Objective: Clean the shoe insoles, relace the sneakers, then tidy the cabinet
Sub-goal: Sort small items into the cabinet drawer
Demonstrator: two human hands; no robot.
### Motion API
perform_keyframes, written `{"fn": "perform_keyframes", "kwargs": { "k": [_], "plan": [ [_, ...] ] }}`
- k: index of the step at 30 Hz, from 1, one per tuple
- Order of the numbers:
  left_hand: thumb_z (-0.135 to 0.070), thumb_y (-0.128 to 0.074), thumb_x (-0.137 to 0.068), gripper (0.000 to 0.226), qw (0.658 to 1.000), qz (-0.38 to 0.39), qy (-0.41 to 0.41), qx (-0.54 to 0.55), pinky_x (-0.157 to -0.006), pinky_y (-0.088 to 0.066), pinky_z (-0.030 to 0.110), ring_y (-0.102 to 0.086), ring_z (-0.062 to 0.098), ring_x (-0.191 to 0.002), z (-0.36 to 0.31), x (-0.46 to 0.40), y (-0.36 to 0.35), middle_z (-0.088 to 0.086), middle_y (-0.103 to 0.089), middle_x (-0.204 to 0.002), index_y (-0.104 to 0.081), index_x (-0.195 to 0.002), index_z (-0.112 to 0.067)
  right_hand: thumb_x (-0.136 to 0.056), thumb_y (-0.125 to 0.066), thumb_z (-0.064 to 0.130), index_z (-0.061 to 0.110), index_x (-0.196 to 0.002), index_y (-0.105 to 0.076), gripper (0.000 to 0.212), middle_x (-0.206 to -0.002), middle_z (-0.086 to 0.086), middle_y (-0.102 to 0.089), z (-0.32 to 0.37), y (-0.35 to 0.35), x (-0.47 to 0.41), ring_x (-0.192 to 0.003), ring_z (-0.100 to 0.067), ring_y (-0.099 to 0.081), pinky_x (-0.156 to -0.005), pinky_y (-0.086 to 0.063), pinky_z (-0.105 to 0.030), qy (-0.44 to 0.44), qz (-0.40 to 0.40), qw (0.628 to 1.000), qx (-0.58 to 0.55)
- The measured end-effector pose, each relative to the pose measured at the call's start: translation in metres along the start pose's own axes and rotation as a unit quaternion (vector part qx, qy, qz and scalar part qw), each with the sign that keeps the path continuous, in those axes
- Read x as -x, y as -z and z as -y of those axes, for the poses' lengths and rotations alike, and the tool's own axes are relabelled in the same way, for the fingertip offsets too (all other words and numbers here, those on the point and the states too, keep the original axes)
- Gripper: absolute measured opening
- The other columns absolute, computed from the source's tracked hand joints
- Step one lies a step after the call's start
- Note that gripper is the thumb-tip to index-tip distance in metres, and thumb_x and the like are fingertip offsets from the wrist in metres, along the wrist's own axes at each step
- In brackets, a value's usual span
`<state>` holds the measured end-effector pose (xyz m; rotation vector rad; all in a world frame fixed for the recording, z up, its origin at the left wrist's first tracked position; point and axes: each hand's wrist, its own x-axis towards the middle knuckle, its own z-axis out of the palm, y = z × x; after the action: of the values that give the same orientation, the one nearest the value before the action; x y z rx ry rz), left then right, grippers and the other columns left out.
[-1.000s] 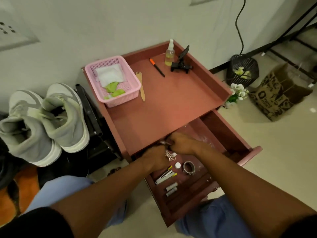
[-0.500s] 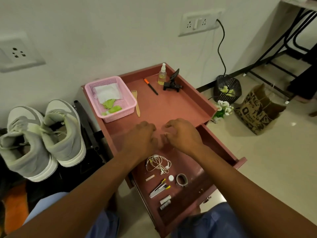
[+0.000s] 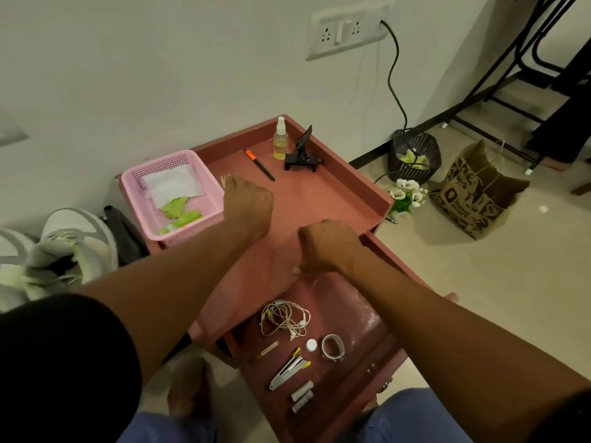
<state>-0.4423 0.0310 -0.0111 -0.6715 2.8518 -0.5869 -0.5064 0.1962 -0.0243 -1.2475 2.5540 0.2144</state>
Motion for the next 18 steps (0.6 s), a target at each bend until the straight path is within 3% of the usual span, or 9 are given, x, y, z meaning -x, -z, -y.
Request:
{"fn": "perform_keyframes", "kwargs": {
  "k": [4, 10, 14, 18],
  "plan": [
    [-0.022, -0.044, -0.099, 0.043, 0.992, 0.053, 0.024, -0.109, -0.125, -0.014, 0.058, -0.033, 0.047, -0.147, 0.01, -0.034, -0.003, 0.029, -0.049, -0.149, -0.059, -0.137, -0.007, -0.06, -0.083, 0.074, 0.019, -0.118, -0.066, 0.082, -0.105, -0.011, -0.07, -0.004, -0.003, -0.003, -0.101, -0.034, -0.064, -0.073, -0.047, -0.037, -0.003, -0.007, 0.999, -0.032],
    [-0.028, -0.046, -0.097, 0.039, 0.988, 0.123, 0.032, -0.084, -0.12, -0.024, 0.057, -0.053, 0.037, -0.133, 0.022, -0.056, -0.017, 0.011, -0.062, -0.138, -0.062, -0.132, -0.02, -0.058, -0.089, 0.068, 0.014, -0.113, -0.068, 0.079, -0.104, -0.012, -0.07, -0.003, 0.001, -0.004, -0.098, -0.036, -0.066, -0.079, -0.054, -0.039, -0.013, -0.008, 0.998, -0.064],
    [-0.024, -0.048, -0.098, 0.027, 0.995, 0.07, 0.024, -0.06, -0.118, -0.029, 0.051, -0.062, 0.028, -0.119, 0.02, -0.052, -0.024, 0.004, -0.067, -0.125, -0.063, -0.12, -0.022, -0.058, -0.089, 0.067, 0.014, -0.117, -0.066, 0.083, -0.106, -0.013, -0.068, -0.001, 0.005, -0.003, -0.099, -0.037, -0.066, -0.082, -0.057, -0.041, -0.017, -0.002, 0.998, -0.064],
    [-0.021, -0.051, -0.097, 0.019, 0.999, 0.005, 0.006, -0.045, -0.101, -0.041, 0.037, -0.066, 0.026, -0.103, 0.015, -0.044, -0.028, 0.002, -0.068, -0.107, -0.065, -0.11, -0.022, -0.059, -0.088, 0.068, 0.014, -0.119, -0.066, 0.084, -0.104, -0.012, -0.068, 0.0, 0.007, -0.001, -0.097, -0.036, -0.066, -0.082, -0.059, -0.041, -0.021, -0.001, 0.998, -0.063]
  ]
}}
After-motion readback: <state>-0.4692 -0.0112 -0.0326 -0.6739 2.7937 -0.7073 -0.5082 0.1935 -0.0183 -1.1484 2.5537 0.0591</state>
